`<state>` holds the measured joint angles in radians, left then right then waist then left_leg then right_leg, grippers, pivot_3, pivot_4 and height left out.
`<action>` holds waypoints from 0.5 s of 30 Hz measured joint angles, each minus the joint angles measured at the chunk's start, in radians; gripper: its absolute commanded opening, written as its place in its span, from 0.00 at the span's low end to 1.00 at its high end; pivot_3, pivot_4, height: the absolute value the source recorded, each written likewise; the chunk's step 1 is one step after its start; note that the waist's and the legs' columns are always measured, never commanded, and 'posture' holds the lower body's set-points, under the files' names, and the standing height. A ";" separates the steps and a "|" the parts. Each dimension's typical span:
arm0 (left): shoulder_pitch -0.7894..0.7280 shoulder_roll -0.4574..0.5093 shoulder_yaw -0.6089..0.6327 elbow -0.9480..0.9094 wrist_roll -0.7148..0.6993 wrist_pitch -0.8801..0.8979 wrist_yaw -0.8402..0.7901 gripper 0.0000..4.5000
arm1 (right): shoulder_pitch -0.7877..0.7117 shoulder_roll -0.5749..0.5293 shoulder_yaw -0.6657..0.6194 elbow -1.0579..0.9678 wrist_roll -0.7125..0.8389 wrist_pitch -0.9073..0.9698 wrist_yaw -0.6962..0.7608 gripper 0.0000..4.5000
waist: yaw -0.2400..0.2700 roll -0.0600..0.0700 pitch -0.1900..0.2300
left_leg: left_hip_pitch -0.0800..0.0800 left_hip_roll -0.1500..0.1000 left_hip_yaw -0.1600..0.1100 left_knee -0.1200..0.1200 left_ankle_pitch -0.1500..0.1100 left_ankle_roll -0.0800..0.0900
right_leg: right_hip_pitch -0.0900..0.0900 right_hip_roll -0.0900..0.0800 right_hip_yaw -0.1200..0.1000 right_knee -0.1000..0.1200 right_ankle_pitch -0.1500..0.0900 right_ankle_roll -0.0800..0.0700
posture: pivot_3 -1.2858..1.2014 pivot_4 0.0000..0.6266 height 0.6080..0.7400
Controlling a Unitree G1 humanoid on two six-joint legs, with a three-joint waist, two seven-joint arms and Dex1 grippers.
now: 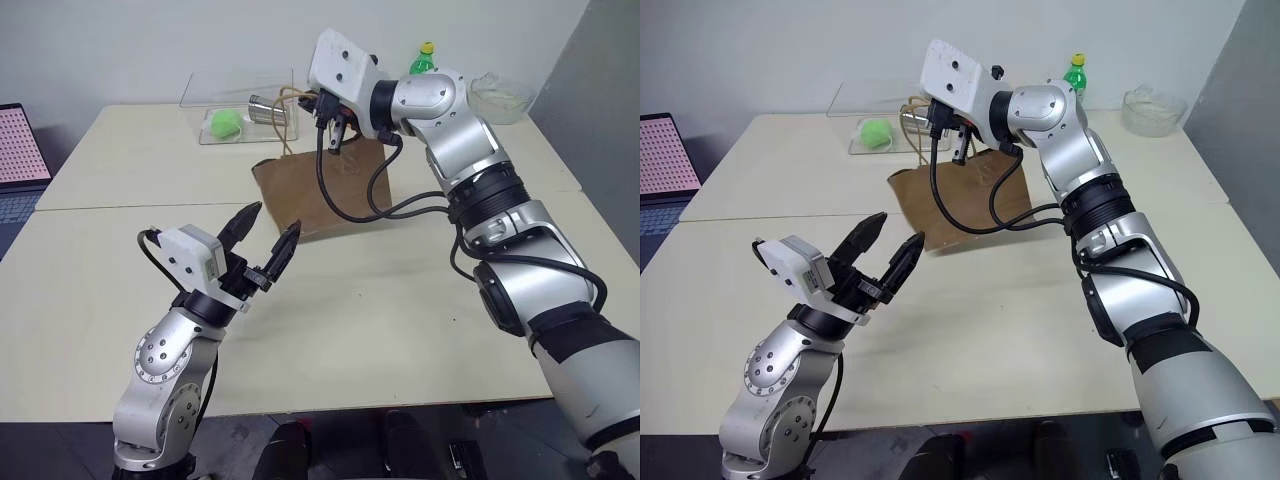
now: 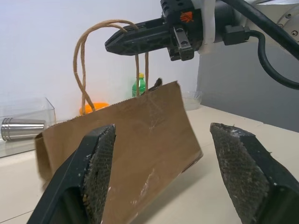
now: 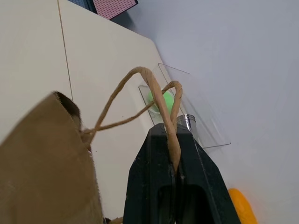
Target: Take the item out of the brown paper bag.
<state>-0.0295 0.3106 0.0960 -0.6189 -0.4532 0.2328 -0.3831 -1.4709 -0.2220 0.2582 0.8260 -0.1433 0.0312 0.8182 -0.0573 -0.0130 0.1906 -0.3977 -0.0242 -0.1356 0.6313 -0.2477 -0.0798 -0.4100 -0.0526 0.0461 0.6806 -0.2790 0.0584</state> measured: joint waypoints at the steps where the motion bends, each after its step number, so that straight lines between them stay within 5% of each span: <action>1: 0.000 0.000 0.000 0.001 0.000 -0.002 -0.001 0.76 | 0.000 0.001 0.000 0.000 0.000 0.007 0.000 0.01 | 0.000 0.000 0.000 | 0.000 0.000 0.000 0.000 0.000 0.000 | 0.000 0.000 0.000 0.000 0.000 0.000 | 0.52 0.24 1.00; 15: -0.004 0.010 0.000 0.007 0.006 -0.021 -0.005 0.76 | 0.005 0.018 0.010 -0.048 -0.018 0.099 -0.004 0.01 | -0.001 0.000 0.000 | 0.000 0.000 0.000 0.000 0.000 0.000 | 0.000 0.000 0.000 0.000 0.000 0.000 | 0.52 0.24 1.00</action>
<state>-0.0333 0.3204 0.0960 -0.6121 -0.4467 0.2120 -0.3882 -1.4654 -0.2039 0.2679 0.7776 -0.1608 0.1306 0.8140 -0.0578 -0.0130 0.1906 -0.3978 -0.0241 -0.1355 0.6313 -0.2477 -0.0799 -0.4102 -0.0525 0.0461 0.6808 -0.2789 0.0584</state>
